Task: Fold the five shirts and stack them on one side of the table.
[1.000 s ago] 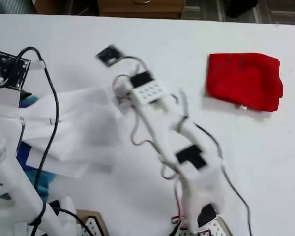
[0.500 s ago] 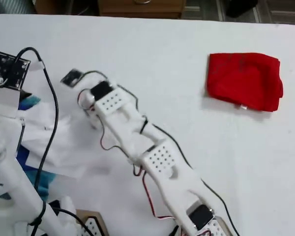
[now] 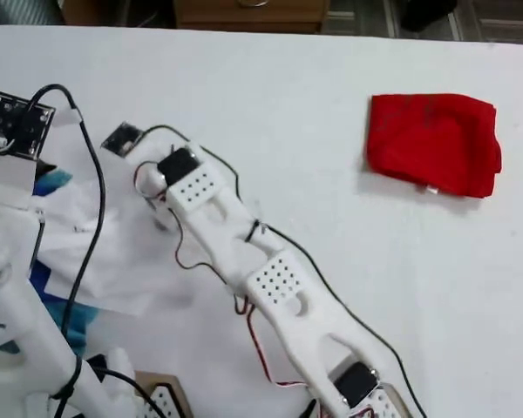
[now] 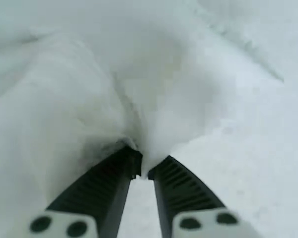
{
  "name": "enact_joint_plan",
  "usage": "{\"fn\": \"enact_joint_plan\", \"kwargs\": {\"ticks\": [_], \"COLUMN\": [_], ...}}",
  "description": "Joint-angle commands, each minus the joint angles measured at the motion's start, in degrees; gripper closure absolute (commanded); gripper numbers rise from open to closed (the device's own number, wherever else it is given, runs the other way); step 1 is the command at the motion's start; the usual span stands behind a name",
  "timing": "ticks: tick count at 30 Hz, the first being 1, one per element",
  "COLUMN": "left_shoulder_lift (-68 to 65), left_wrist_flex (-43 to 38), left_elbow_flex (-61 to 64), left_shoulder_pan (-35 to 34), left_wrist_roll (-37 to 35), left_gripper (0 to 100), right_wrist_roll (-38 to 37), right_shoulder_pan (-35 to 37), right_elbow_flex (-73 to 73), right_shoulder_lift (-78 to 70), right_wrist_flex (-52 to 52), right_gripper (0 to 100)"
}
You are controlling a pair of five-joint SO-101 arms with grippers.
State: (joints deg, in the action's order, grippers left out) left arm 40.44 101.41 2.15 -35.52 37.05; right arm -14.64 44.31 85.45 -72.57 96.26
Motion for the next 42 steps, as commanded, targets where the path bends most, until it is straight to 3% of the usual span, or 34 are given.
{"fn": "enact_joint_plan", "kwargs": {"ticks": [1, 18, 28, 32, 36, 42], "left_shoulder_lift": [0.62, 1.05, 0.79, 0.97, 0.70, 0.97], "left_wrist_flex": [-2.20, -22.68, -24.70, -24.09, -17.85, -9.67], "left_elbow_flex": [-0.22, -1.19, -18.42, -22.90, -23.87, -9.63], "left_shoulder_pan": [-0.18, 16.09, 25.23, 25.23, 25.23, 24.97], "left_wrist_roll": [-0.53, -9.14, -13.01, -13.01, -12.75, -9.49], "left_gripper": [97, 97, 97, 97, 97, 97], "right_wrist_roll": [0.53, 0.35, 0.09, 0.26, 0.26, 0.09], "right_shoulder_pan": [-4.44, -26.86, -33.01, -32.66, -32.66, -33.10], "right_elbow_flex": [9.58, 9.76, 8.26, -2.55, -19.96, -52.04], "right_shoulder_lift": [0.66, 26.07, 43.12, 54.64, 67.47, 79.16], "right_wrist_flex": [2.59, 5.05, 5.05, 5.14, 5.14, 4.70], "right_gripper": [97.8, 97.8, 97.9, 97.9, 97.9, 97.8]}}
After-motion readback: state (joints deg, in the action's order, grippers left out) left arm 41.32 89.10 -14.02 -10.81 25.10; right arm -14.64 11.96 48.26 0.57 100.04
